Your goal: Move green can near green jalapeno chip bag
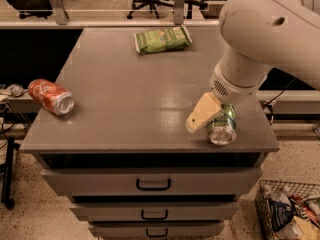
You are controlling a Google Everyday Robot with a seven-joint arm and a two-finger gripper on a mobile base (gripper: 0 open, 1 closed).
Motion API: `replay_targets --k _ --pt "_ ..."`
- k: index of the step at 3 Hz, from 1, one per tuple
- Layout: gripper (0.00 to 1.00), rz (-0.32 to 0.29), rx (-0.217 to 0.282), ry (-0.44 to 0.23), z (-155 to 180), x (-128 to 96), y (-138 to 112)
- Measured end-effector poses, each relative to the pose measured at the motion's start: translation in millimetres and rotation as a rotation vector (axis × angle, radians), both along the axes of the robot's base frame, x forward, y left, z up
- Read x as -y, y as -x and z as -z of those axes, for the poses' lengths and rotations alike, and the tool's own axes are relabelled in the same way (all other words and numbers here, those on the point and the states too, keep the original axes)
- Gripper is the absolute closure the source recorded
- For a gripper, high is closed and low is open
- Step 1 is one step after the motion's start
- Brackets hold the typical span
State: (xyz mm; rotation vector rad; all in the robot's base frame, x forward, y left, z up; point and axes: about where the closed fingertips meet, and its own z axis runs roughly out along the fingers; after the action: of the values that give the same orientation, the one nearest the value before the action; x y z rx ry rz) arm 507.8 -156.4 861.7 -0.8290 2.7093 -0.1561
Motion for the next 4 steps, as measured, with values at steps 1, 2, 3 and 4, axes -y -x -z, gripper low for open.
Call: replay_targets --k 1,2,3,4 --pt "0.18 0.092 -0.017 -0.002 18 3 -1" --pt "0.41 0.134 -0.015 -0.020 24 8 -4" --pt "0.64 0.137 0.007 -0.056 16 8 -6" --pt "0.88 0.126 0.036 -0.099 1 11 -6"
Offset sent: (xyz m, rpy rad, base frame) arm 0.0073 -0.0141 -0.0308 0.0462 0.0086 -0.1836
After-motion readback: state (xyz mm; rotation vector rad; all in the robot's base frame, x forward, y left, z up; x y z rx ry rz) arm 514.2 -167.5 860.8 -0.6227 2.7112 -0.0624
